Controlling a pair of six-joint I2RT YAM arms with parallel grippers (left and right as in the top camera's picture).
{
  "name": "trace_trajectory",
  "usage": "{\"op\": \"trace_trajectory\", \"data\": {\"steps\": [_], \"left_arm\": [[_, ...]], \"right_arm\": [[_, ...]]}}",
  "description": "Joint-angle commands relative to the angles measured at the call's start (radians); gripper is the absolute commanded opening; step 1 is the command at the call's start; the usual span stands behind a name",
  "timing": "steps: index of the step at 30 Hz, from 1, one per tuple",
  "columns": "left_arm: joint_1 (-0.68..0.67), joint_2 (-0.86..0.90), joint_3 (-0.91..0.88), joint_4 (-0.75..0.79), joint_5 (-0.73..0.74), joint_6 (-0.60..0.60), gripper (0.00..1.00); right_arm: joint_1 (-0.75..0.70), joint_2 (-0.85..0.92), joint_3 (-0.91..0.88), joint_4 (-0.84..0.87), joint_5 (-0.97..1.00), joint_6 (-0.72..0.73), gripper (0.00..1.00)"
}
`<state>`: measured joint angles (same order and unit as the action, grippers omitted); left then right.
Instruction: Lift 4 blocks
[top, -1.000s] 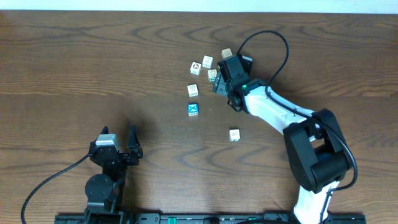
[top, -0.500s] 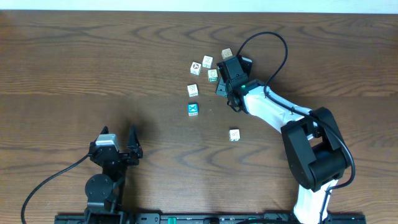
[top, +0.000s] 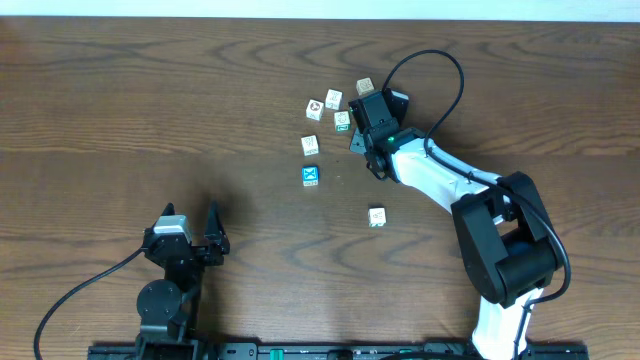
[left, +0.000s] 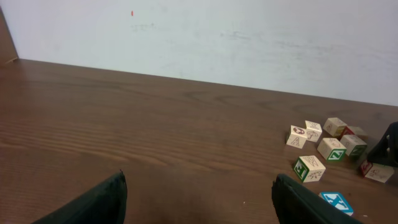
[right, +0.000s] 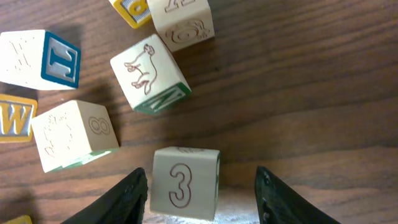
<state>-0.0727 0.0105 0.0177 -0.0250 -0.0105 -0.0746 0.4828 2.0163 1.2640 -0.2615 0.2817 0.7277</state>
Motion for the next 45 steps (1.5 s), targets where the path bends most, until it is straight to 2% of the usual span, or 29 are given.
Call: {"op": "trace_trajectory", "data": {"steps": [1,9,16,26,32,34,39,45], "left_arm": [[0.006,-0.006,-0.014,-0.045,-0.039,-0.001,0.75],[0.006,-0.006,-0.014,-0.045,-0.039,-0.001,0.75],[0.006,-0.006,-0.014,-0.045,-0.039,-0.001,0.75],[0.006,-0.006,-0.014,-0.045,-0.039,-0.001,0.75],[0.006,-0.006,-0.014,-0.045,-0.039,-0.001,0.75],[0.006,-0.006,-0.014,-0.045,-0.039,-0.001,0.75],[0.006,-0.006,-0.014,-0.045,-0.039,-0.001,0.75],[0.006,-0.006,-0.014,-0.045,-0.039,-0.001,0.75]], "right_arm": [[-0.004,0.028,0.013,0.017,0.028,0.008,0.53],[-0.004,0.064,0.013,0.043,0.027,0.008,0.5],[-0.004,0.064,0.013,0.068,0.02,-0.044,0.43],[-0.004,0.063,0.013,0.069,0.02,-0.15,0.45],[-0.004,0.063,0.014,0.064,-0.005,-0.161,0.29],[-0.003,0.063,0.016,0.063,-0.01,-0.161,0.27],[-0.003,0.049,0.021,0.045,-0.01,-0.162,0.25],[-0.003,-0.053,0.025,-0.014,-0.01,-0.224,0.24]]}}
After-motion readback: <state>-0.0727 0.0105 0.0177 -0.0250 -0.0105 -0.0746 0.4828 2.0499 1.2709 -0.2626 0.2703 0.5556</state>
